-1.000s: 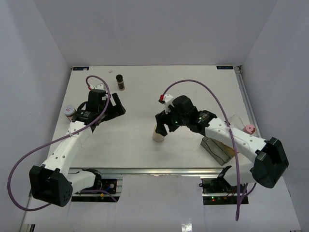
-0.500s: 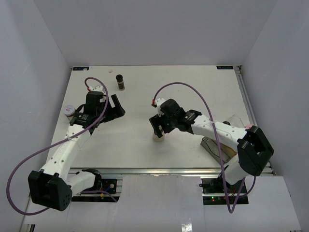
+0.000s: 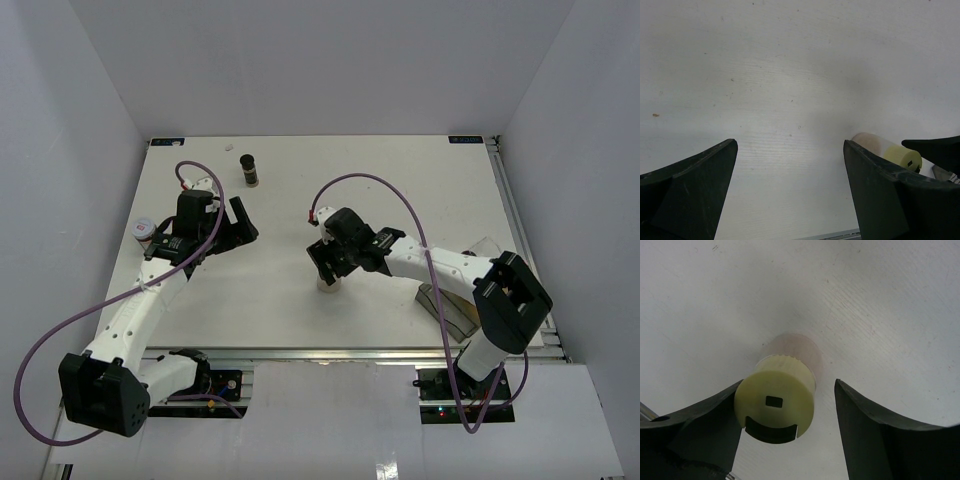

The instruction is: Organize the condiment bottles

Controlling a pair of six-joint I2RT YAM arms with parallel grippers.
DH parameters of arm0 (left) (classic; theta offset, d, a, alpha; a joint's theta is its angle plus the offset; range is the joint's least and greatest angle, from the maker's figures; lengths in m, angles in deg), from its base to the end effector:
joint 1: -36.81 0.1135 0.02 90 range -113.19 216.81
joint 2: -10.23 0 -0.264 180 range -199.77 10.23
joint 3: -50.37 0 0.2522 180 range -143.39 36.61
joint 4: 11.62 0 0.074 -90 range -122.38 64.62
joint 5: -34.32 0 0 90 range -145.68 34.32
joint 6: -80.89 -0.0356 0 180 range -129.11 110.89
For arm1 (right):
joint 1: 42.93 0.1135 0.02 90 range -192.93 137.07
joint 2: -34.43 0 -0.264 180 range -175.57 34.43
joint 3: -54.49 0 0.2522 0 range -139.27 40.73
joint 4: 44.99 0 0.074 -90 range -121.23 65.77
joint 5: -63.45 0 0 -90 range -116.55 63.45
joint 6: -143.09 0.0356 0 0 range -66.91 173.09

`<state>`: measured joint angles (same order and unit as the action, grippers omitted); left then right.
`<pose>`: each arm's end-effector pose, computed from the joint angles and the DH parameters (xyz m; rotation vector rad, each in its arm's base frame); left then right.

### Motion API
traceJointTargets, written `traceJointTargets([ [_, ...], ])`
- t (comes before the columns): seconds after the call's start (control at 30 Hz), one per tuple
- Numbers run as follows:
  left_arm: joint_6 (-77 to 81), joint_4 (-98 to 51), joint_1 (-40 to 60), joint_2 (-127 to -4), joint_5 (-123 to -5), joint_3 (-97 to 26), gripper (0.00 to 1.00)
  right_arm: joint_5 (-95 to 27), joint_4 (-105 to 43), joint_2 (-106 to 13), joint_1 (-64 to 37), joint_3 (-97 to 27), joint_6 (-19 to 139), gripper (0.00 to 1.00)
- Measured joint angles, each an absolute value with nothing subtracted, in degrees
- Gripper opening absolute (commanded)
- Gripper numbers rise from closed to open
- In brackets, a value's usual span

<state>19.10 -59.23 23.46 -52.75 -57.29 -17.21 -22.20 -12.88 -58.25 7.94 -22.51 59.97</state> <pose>0.2251 -0.0544 0.2942 -0.2902 2.3369 -0.3941 0.2222 0.2688 0.2279 -0.8791 2.2718 0.3730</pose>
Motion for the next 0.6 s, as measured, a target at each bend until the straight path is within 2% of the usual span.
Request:
traceJointTargets([
  [0.17, 19.12, -59.18, 23.57, -52.75, -57.87, -17.19, 0.98, -21.97, -13.82, -58.30, 8.10, -22.62, 59.77, 0.56],
  [0.23, 19.17, -58.57, 23.57, -52.75, -58.32, -16.81, 0.98, -21.70, -13.95, -58.30, 8.18, -22.82, 59.63, 0.48],
  [0.33, 19.18, -58.16, 23.57, -52.75, -59.01, -16.12, 0.98, -21.27, -14.26, -58.30, 8.22, -23.18, 59.49, 0.34],
  [0.4, 19.17, -58.09, 23.57, -52.75, -59.29, -16.03, 0.98, -20.89, -14.34, -58.32, 8.23, -23.34, 59.39, 0.16],
  [0.47, 19.05, -58.14, 23.57, -52.75, -59.37, -16.03, 0.98, -20.43, -14.34, -58.32, 8.23, -23.37, 59.33, 0.08],
  [0.6, 18.59, -58.55, 23.57, -52.48, -59.23, -16.03, 0.98, -17.54, -13.14, -58.30, 8.21, -24.09, 58.92, 0.08],
])
